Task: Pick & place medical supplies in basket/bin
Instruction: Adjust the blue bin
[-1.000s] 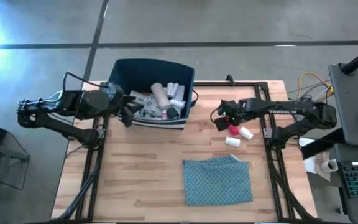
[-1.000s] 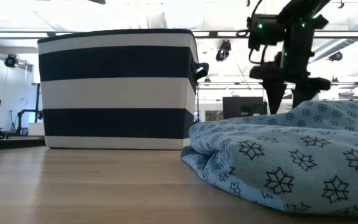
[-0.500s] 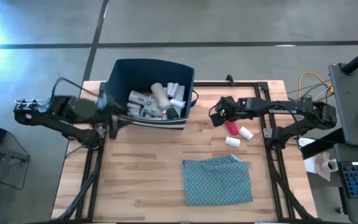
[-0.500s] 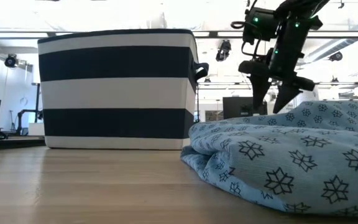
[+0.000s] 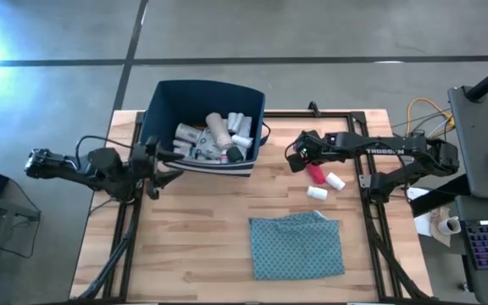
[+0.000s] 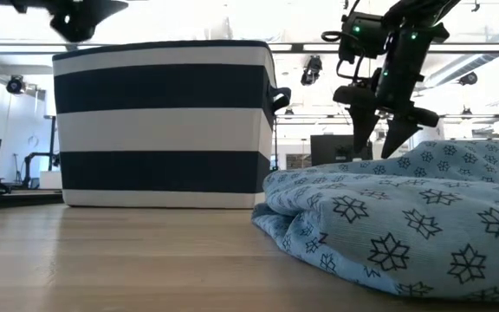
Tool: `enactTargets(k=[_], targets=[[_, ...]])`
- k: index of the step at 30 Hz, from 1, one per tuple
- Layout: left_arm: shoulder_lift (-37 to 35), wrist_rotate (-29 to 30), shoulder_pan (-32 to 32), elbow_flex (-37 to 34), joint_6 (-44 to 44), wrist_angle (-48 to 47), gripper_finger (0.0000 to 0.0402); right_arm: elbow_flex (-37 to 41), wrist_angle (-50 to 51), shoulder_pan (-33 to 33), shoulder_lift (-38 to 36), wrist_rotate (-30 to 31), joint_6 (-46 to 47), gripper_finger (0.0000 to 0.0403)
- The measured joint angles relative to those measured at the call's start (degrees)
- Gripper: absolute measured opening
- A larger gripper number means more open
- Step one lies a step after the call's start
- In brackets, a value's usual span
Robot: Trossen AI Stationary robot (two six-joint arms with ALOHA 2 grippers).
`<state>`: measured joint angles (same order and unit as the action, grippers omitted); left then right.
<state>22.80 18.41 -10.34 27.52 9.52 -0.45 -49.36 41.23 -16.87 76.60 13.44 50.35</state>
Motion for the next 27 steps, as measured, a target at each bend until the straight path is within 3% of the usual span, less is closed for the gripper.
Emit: enactTargets(k=[7, 17, 19, 27], targets=[[-4.5, -0.9, 0.4, -7.4, 0.7, 3.0, 0.023, 0.0, 0.2, -0.1, 0.0, -0.1, -0.3, 0.0293], [-5.6, -1.7, 0.5, -12.2, 2.4, 2.5, 0.023, 0.0, 0.2, -0.1, 0.0, -0.4, -0.5, 0.0292], [-6.1, -4.9, 0.5, -12.3, 4.3, 2.7, 0.023, 0.0, 0.2, -0.1, 0.0, -0.4, -0.4, 0.0292], [-6.2, -26.5, 0.3, -7.1, 8.3, -2.2, 0.023, 0.0, 0.4, -0.1, 0.0, -0.4, 0.6, 0.0292]])
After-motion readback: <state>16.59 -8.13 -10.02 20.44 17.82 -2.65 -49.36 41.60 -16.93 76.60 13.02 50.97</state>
